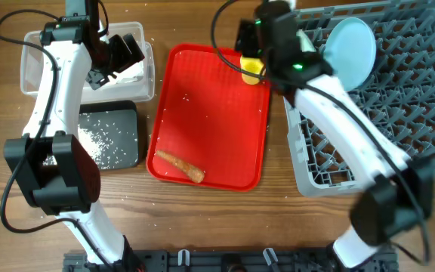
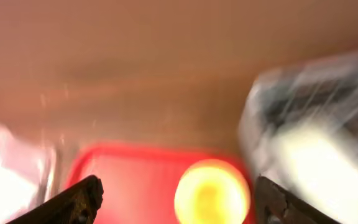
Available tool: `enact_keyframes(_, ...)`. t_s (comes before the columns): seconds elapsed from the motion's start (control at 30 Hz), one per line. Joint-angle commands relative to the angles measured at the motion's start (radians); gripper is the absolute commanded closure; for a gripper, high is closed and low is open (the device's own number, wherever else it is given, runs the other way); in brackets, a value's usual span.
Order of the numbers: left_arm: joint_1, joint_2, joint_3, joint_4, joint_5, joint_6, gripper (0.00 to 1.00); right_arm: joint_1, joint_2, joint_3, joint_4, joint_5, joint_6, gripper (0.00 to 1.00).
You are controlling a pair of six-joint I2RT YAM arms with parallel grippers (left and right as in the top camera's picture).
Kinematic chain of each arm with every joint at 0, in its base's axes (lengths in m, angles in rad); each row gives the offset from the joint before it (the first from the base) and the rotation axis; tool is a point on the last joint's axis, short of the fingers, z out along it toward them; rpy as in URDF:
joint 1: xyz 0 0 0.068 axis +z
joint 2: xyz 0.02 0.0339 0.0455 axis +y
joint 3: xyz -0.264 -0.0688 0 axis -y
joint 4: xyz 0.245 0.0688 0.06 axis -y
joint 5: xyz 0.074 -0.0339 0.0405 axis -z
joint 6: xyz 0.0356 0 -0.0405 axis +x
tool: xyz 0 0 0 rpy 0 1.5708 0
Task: Sort waste into correct bins and load items into the dishwasher rack
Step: 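Grasp the carrot with left gripper and drop it into the black tray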
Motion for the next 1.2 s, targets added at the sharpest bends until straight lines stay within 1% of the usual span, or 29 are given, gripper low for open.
enact_keyframes(0.0,0.007,0.002,0.006,0.003,0.008,0.005,0.0,0.002,0.043,-0.005,-0.066,-0.179,0.154,0.19)
enact_keyframes(0.03,0.007,0.002,0.006,0.003,0.008,0.005,0.0,0.002,0.013,-0.005,-0.081,-0.198,0.148,0.19)
enact_keyframes(0.07,0.007,0.002,0.006,0.003,0.008,0.005,0.0,0.002,-0.072,-0.005,-0.084,-0.273,0.107,0.19)
enact_keyframes(0.1,0.007,0.002,0.006,0.003,0.008,0.005,0.0,0.004,-0.105,-0.005,-0.087,-0.314,0.066,0.2)
enact_keyframes(0.17,0.007,0.002,0.006,0.003,0.008,0.005,0.0,0.033,-0.167,-0.005,-0.165,-0.378,-0.044,0.22)
enact_keyframes(0.23,0.005,0.002,0.006,0.002,0.016,0.004,0.0,0.108,-0.14,-0.013,-0.346,-0.478,-0.159,0.22)
enact_keyframes(0.3,0.005,0.002,0.006,0.002,0.016,0.005,0.0,0.179,-0.099,-0.031,-0.444,-0.509,-0.197,0.21)
enact_keyframes(0.33,0.005,0.002,0.006,-0.008,0.016,0.005,0.0,0.246,-0.06,-0.05,-0.481,-0.511,-0.199,0.21)
enact_keyframes(0.37,-0.003,0.002,0.006,-0.067,0.027,0.033,0.02,0.275,-0.041,-0.053,-0.482,-0.49,-0.143,0.21)
enact_keyframes(0.4,-0.012,0.002,0.006,-0.103,0.045,0.081,0.1,0.264,-0.048,-0.051,-0.481,-0.468,-0.102,0.21)
enact_keyframes(0.43,-0.039,0.003,0.006,-0.181,0.061,0.131,0.22,0.235,-0.069,-0.05,-0.478,-0.458,-0.076,0.21)
enact_keyframes(0.47,-0.082,0.003,0.006,-0.272,0.06,0.141,0.4,0.161,-0.111,-0.049,-0.477,-0.454,-0.061,0.2)
enact_keyframes(0.5,-0.13,0.003,0.006,-0.358,0.06,0.102,0.42,0.069,-0.156,-0.049,-0.484,-0.449,-0.062,0.2)
enact_keyframes(0.57,-0.23,0.002,-0.014,-0.446,0.06,-0.026,0.43,-0.078,-0.217,-0.049,-0.5,-0.449,-0.063,0.2)
enact_keyframes(0.63,-0.384,0.002,-0.119,-0.463,0.03,-0.148,0.42,-0.259,-0.288,-0.049,-0.53,-0.451,-0.063,0.19)
enact_keyframes(0.67,-0.451,0.002,-0.193,-0.441,-0.026,-0.243,0.43,-0.312,-0.306,-0.049,-0.545,-0.45,-0.072,0.18)
enact_keyframes(0.7,-0.499,0.002,-0.259,-0.406,-0.052,-0.313,0.43,-0.336,-0.311,-0.049,-0.556,-0.45,-0.094,0.18)
enact_keyframes(0.8,-0.558,0.002,-0.399,-0.288,-0.035,-0.431,0.41,-0.347,-0.312,-0.049,-0.601,-0.442,-0.139,0.17)
enact_keyframes(0.9,-0.544,0.002,-0.512,-0.188,0.0,-0.444,0.41,-0.347,-0.312,-0.049,-0.608,-0.442,-0.141,0.16)
enact_keyframes(1.0,-0.48,0.002,-0.578,-0.113,-0.003,-0.443,0.42,-0.346,-0.312,-0.049,-0.631,-0.442,-0.147,0.15)
enact_keyframes(1.03,-0.46,0.002,-0.595,-0.092,-0.004,-0.443,0.46,-0.346,-0.312,-0.049,-0.634,-0.443,-0.16,0.14)
enact_keyframes(1.07,-0.447,0.002,-0.601,-0.082,-0.013,-0.439,0.55,-0.346,-0.312,-0.049,-0.634,-0.442,-0.166,0.15)
enact_keyframes(1.13,-0.428,0.002,-0.601,-0.073,-0.038,-0.44,0.85,-0.346,-0.312,-0.049,-0.64,-0.442,-0.166,0.14)
enact_keyframes(1.17,-0.423,0.002,-0.6,-0.073,-0.037,-0.44,0.96,-0.346,-0.312,-0.049,-0.642,-0.442,-0.167,0.14)
